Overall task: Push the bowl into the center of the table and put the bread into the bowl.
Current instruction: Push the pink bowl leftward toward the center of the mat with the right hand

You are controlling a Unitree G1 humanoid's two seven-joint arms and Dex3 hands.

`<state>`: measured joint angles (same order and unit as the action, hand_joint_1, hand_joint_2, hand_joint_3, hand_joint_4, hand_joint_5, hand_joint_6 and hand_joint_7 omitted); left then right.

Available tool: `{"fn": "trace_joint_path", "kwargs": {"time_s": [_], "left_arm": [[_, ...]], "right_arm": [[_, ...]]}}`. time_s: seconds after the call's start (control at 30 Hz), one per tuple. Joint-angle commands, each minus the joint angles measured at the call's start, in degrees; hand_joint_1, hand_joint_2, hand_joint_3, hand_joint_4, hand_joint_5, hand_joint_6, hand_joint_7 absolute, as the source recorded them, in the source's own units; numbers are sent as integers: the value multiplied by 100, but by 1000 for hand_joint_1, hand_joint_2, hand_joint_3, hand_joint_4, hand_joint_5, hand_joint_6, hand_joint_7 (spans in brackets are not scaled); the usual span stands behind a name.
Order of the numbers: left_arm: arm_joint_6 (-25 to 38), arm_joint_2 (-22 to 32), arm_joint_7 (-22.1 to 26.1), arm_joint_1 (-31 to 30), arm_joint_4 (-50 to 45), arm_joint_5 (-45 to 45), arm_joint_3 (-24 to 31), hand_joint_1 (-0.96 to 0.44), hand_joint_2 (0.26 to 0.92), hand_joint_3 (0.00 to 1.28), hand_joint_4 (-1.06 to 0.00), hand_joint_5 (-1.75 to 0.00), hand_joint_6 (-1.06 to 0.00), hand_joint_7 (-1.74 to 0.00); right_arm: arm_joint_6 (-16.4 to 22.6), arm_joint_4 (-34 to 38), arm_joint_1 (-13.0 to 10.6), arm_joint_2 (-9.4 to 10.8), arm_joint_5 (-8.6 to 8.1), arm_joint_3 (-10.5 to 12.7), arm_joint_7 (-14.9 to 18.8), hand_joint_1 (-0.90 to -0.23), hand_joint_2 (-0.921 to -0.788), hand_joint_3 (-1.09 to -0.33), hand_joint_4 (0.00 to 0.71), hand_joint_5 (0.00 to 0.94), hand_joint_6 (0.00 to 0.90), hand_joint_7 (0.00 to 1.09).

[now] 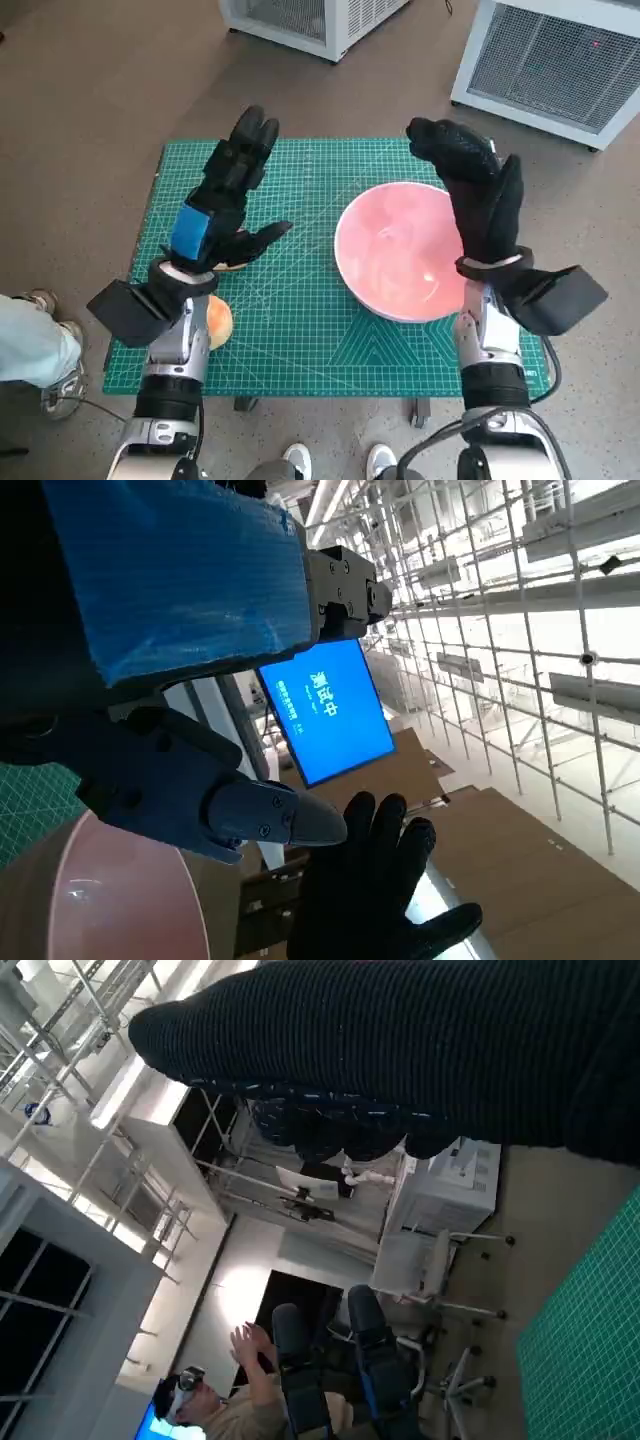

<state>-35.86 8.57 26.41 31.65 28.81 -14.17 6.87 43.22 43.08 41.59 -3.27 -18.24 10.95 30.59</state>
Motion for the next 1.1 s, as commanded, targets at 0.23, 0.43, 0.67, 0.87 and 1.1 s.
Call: {"fn": "trace_joint_path", "kwargs": {"time_s": [0.23,0.43,0.67,0.87,1.1], "left_arm": [[70,26,5,84,-51,24,-20,-425,921,227,-122,-4,-130,-85],[86,17,-7,76,-54,34,-16,-426,921,230,-124,-5,-132,-89],[68,17,-13,35,-78,35,-6,-427,921,227,-126,-5,-131,-93],[29,14,-19,19,-58,37,9,-432,921,228,-127,-5,-130,-96],[22,17,-29,-11,-53,27,34,-435,921,230,-127,-4,-128,-98]], "right_arm": [[-51,43,-129,-54,5,38,-25,-637,-921,-747,254,1,118,469],[-58,221,-100,-312,-171,253,105,-643,-921,-744,256,2,121,471],[188,967,55,-705,-223,710,-126,-632,-921,-735,271,8,132,466],[511,1683,167,-960,7,957,-764,-628,-921,-742,274,8,137,450],[459,2456,158,-1255,339,1063,-1729,-614,-921,-790,276,6,143,434]]}}
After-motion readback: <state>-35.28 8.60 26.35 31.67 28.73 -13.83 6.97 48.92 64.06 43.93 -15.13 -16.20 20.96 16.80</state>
